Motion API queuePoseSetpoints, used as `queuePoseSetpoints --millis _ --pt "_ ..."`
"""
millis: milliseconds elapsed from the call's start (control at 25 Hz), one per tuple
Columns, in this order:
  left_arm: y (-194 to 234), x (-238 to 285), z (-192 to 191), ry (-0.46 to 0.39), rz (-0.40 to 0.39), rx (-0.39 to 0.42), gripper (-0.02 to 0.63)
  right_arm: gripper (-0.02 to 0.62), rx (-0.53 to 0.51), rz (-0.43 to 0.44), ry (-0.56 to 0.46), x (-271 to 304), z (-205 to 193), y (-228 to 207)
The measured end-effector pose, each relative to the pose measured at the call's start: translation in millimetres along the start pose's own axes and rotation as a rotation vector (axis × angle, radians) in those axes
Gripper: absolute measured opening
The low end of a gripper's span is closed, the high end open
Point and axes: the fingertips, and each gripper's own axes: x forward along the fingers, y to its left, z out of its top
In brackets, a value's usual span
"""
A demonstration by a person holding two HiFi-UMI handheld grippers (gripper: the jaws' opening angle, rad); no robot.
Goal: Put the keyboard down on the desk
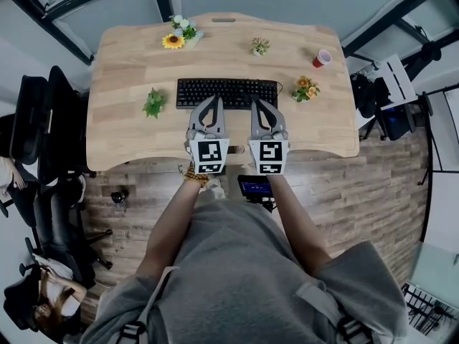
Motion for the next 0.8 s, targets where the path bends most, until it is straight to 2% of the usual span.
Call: queuePoseSetpoints --millis 400,680,800 --pt "3.3 -0.9 -19.1 0.047 0.009 -0.007 0.009 0.011 -0.016 0.046 0.05 8.9 -15.5 6.6" --pt "12.9 -2.2 -39.8 0.114 0.052 -0.045 0.009 0.011 -0.036 0.136 0.086 27.6 -24.1 15.4" --pt "17.4 -0.4 -42.7 0.126 0.075 -0.038 0.009 0.011 -0.038 0.177 0.093 41.5 -26.8 15.1"
